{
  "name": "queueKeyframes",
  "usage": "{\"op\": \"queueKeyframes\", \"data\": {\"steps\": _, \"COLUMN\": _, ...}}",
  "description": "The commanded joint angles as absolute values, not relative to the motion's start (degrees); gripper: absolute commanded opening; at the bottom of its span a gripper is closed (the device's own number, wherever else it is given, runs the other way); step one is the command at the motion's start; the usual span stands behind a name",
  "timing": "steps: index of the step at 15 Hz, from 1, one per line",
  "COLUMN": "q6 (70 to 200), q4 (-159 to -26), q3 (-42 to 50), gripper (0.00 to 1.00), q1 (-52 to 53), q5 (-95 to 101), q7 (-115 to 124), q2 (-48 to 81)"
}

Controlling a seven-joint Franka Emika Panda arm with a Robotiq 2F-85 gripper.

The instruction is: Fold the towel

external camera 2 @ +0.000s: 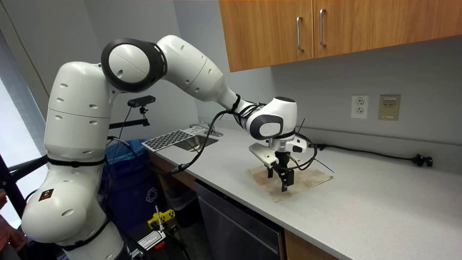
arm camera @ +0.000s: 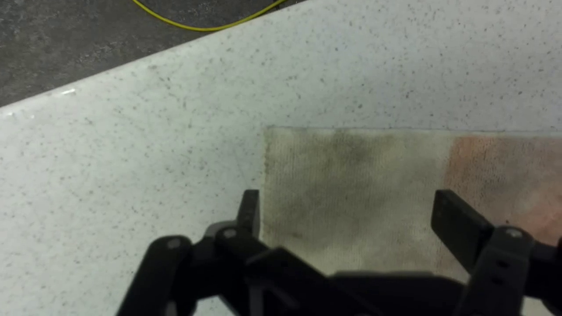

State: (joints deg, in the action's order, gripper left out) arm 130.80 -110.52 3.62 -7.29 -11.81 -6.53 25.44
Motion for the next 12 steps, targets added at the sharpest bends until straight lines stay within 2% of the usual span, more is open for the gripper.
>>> {"op": "queueKeyframes", "data": {"steps": 1, "q6": 130.7, "q4": -110.4, "q3": 3.0, "gripper": 1.00, "q1": -7.9, "q5": -11.5, "q7": -6.3, "q2": 25.4}}
{"op": "queueKeyframes", "data": {"steps": 12, "q6": 138.7, "q4": -109.6, "q3": 4.1, "gripper": 1.00, "q1": -6.2, "q5": -9.2, "q7": -0.3, "q2": 31.2}}
